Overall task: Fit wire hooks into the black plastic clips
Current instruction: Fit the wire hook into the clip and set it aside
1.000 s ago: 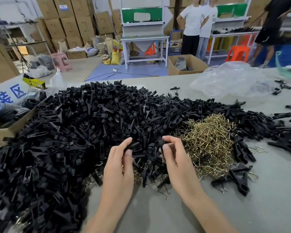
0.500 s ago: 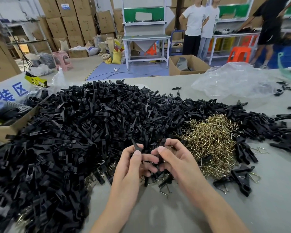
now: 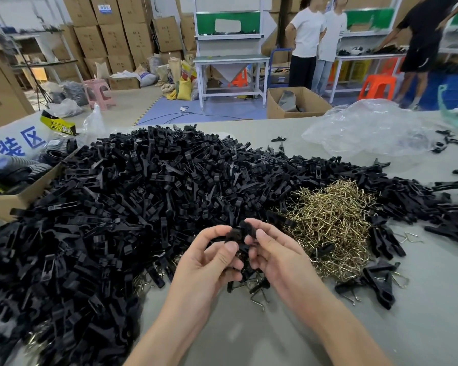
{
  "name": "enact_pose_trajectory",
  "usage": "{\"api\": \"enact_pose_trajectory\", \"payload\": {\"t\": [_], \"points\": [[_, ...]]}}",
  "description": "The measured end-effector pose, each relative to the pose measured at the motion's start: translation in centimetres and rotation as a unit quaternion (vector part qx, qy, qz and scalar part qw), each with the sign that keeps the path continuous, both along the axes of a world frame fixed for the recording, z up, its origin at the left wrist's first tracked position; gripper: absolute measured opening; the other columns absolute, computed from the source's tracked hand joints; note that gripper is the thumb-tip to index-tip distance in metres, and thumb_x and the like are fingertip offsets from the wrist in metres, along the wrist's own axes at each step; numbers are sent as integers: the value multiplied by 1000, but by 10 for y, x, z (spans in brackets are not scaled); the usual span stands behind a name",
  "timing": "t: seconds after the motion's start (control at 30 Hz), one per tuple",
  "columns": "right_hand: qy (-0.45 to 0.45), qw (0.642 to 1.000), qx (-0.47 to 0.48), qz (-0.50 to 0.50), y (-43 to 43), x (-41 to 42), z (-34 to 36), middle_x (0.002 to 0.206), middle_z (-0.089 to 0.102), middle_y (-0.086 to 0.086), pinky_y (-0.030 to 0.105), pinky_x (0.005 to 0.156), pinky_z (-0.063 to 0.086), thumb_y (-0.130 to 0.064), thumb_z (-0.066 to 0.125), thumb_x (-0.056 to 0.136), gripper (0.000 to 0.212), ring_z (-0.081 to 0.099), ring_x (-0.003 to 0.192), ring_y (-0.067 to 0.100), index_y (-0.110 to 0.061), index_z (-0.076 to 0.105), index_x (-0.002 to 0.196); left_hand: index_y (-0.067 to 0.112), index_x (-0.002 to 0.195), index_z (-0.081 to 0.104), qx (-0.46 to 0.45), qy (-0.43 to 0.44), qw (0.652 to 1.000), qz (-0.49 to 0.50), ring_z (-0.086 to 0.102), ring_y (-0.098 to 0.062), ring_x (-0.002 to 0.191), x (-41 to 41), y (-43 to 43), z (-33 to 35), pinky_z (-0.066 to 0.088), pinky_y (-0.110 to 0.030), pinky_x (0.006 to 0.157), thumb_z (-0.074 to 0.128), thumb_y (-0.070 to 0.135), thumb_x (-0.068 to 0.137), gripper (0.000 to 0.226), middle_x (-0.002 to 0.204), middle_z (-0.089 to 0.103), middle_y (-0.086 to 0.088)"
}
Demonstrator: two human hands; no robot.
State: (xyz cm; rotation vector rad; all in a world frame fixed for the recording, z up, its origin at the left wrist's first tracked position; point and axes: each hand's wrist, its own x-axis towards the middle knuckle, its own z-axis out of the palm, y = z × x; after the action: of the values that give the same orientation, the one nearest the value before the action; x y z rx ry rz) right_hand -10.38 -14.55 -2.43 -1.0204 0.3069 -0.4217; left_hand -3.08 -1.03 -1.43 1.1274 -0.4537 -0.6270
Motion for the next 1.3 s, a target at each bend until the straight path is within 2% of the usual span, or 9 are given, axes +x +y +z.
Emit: {"api": "enact_pose_trajectory", "payload": {"t": [0.13, 0.3, 0.43, 0.53, 0.63, 0.8, 1.03, 1.17, 1.3], "points": [[6, 1000, 23, -8, -2, -3, 6, 95, 74, 13, 26, 68, 56, -4, 50, 101, 30, 67, 77, 16, -12, 77, 112, 22, 104, 77, 25, -17, 999, -15, 55, -8, 65, 2, 0, -5, 54, -28, 67, 64, 24, 83, 25, 67, 57, 2], [17, 999, 42, 29, -1, -3, 8, 106, 75, 19, 29, 78, 60, -10, 66, 86, 29, 73, 89, 20, -8, 76, 113, 25, 99, 77, 61, -82, 995, 2, 60, -13, 69, 1, 1, -3, 55, -29, 71, 54, 37, 90, 28, 86, 70, -2], [20, 998, 40, 45, 3, -3, 7, 113, 74, 18, 32, 84, 60, -4, 65, 90, 25, 73, 103, 26, -13, 78, 108, 36, 108, 70, 80, -109, 989, 53, 67, -17, 75, 2, 0, -7, 58, -29, 74, 60, 19, 95, 24, 89, 70, 1], [26, 999, 33, 28, 3, -2, 8, 113, 74, 17, 28, 82, 59, 2, 61, 95, 26, 73, 104, 25, -12, 76, 110, 36, 114, 66, 72, -89, 990, 77, 71, -18, 85, 3, 1, -7, 57, -26, 78, 66, 14, 91, 32, 99, 74, -2], [27, 1000, 8, 12, 4, -2, 9, 111, 76, 13, 23, 81, 58, 3, 62, 94, 27, 73, 105, 22, -13, 74, 112, 41, 108, 70, 79, -62, 991, 93, 72, -17, 100, 5, 1, -9, 54, -30, 88, 74, 18, 85, 33, 106, 74, 1], [32, 999, -6, 7, 8, -3, 10, 109, 77, 9, 23, 81, 58, 3, 63, 94, 26, 73, 104, 18, -15, 76, 108, 37, 105, 73, 49, -31, 993, 98, 72, -21, 95, 7, 0, -8, 56, -27, 81, 79, 33, 66, 39, 105, 74, -3], [33, 999, -31, 26, 13, -1, 8, 106, 77, 10, 26, 81, 59, -3, 70, 89, 24, 74, 99, 22, -21, 79, 102, 39, 105, 72, 51, -69, 987, 136, 70, -16, 102, 8, 3, -8, 53, -32, 90, 78, 44, 64, 42, 103, 73, 10], [34, 998, -45, 23, 15, -1, 6, 104, 77, 11, 27, 84, 59, -17, 77, 76, 22, 73, 103, 25, -22, 79, 97, 40, 105, 72, 48, -70, 987, 134, 70, -10, 101, 7, 2, -8, 53, -24, 85, 75, 39, 68, 37, 106, 74, 11], [42, 996, -71, 18, 18, 1, 4, 102, 77, 10, 25, 82, 59, -6, 74, 87, 15, 74, 100, 23, -20, 79, 90, 34, 100, 73, 34, -43, 988, 144, 70, -11, 97, 7, 2, -8, 50, -30, 88, 78, 38, 67, 33, 102, 75, 5]]}}
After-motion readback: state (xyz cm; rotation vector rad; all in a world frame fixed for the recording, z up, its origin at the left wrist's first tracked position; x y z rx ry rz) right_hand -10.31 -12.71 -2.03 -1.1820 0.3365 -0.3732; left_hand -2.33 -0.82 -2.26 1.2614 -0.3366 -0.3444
